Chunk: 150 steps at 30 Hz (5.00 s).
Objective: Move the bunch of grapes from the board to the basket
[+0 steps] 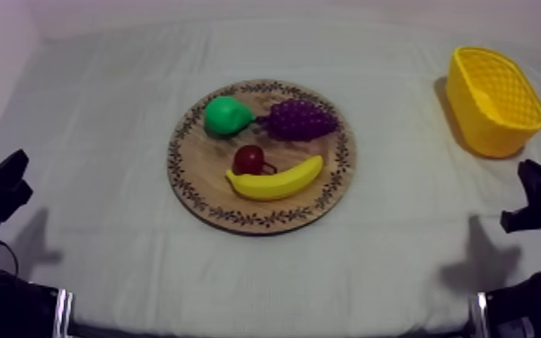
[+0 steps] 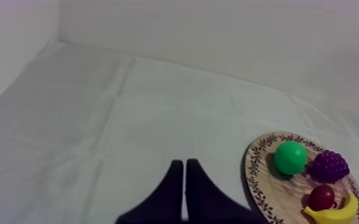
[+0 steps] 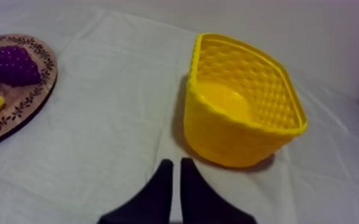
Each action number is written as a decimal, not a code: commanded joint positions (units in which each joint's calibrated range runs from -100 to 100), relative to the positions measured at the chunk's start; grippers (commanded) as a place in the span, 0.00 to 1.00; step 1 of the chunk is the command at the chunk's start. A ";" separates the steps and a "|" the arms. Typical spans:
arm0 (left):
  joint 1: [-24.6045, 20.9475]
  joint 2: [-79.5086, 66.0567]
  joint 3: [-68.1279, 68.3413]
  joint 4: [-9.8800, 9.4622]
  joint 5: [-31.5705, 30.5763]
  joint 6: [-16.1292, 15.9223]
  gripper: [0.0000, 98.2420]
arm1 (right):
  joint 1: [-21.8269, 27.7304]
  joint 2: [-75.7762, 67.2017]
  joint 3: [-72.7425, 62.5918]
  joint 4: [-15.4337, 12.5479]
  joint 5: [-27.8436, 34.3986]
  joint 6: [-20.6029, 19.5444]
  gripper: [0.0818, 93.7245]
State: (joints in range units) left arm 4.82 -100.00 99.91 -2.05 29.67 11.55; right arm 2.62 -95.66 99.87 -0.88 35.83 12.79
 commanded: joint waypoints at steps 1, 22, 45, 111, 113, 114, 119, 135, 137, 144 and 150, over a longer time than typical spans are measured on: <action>-0.01 0.00 -0.02 -0.02 0.00 0.00 0.00 | -0.02 -0.01 0.02 -0.02 -0.02 0.47 0.05; -0.01 0.00 -0.02 -0.02 0.00 0.00 0.00 | -0.08 -0.01 0.02 -0.01 -0.22 -0.20 0.00; -0.01 0.00 -0.02 -0.02 0.00 0.00 0.00 | -6.66 28.07 -29.34 6.57 7.13 -2.93 0.00; -0.01 0.00 -0.02 -0.02 0.00 0.00 0.00 | -24.83 106.64 -104.29 6.03 38.87 13.48 0.00; -0.01 0.00 -0.02 -0.02 0.00 0.00 0.00 | -25.29 107.88 -104.79 5.71 40.26 14.54 0.00; -0.01 0.00 -0.02 -0.02 0.00 0.00 0.00 | -25.49 108.49 -105.03 5.56 41.02 15.07 0.00; -0.01 0.00 -0.02 -0.02 0.00 0.00 0.00 | -26.07 111.71 -106.78 5.16 44.60 16.61 0.00; -0.01 0.00 -0.02 -0.02 0.00 0.00 0.00 | -27.05 121.77 -114.30 3.64 55.39 16.62 0.00; -0.01 0.00 -0.02 -0.02 0.00 0.00 0.00 | -27.23 122.60 -114.31 3.54 56.22 16.38 0.01; -0.01 0.00 -0.02 -0.02 0.00 0.00 0.00 | -27.34 124.38 -115.36 3.36 57.40 15.29 0.12; -0.01 0.00 -0.02 -0.02 0.00 0.00 0.00 | -27.03 125.06 -117.11 3.18 57.19 14.86 0.39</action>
State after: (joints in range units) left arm 4.82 -100.00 99.91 -2.05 29.67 11.55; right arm -24.46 29.28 -17.06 2.36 93.11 27.63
